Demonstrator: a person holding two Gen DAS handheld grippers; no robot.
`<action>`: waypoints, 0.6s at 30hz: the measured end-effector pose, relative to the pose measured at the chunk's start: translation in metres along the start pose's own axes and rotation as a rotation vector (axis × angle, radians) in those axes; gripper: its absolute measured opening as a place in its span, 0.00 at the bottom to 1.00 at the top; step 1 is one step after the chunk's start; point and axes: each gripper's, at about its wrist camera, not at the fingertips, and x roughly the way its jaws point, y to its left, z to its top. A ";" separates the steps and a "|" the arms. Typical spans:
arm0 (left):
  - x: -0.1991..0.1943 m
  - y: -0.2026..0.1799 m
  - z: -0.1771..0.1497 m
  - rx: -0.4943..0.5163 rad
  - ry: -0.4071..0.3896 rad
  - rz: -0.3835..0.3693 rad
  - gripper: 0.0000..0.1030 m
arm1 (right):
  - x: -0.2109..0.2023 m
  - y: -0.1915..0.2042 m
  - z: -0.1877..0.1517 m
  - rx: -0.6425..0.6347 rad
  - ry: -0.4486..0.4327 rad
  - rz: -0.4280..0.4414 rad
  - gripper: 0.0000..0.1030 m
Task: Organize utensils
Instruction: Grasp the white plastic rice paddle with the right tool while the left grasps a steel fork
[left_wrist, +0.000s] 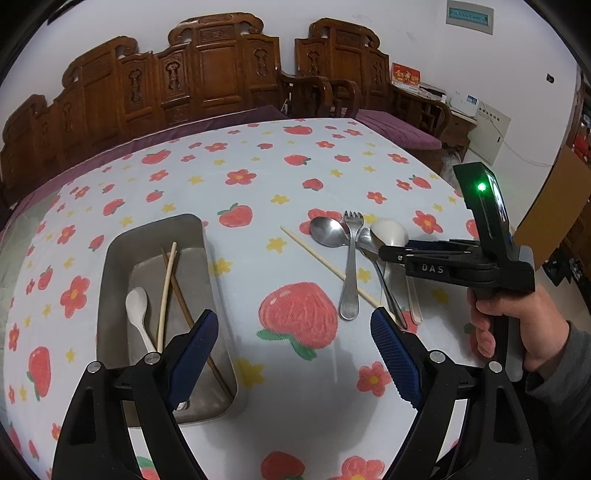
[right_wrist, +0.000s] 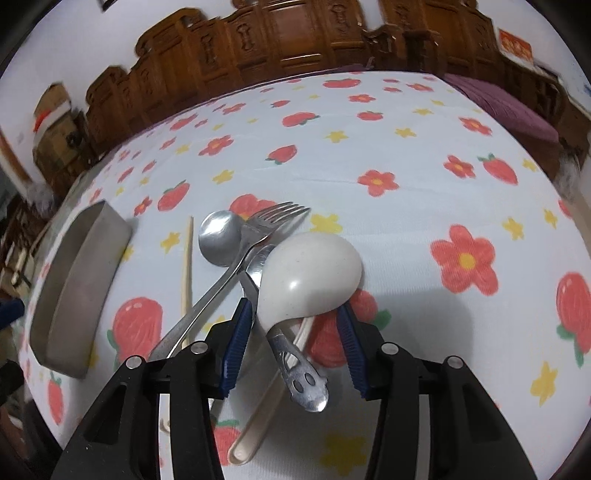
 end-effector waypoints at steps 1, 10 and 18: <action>0.000 0.000 0.000 0.000 0.001 -0.001 0.79 | 0.001 0.002 0.001 -0.014 -0.001 -0.007 0.47; 0.004 -0.009 -0.002 0.014 0.011 0.007 0.79 | -0.008 -0.001 0.003 -0.003 -0.030 0.066 0.08; 0.019 -0.020 0.003 0.029 0.031 0.013 0.79 | -0.043 -0.007 0.006 0.008 -0.097 0.133 0.04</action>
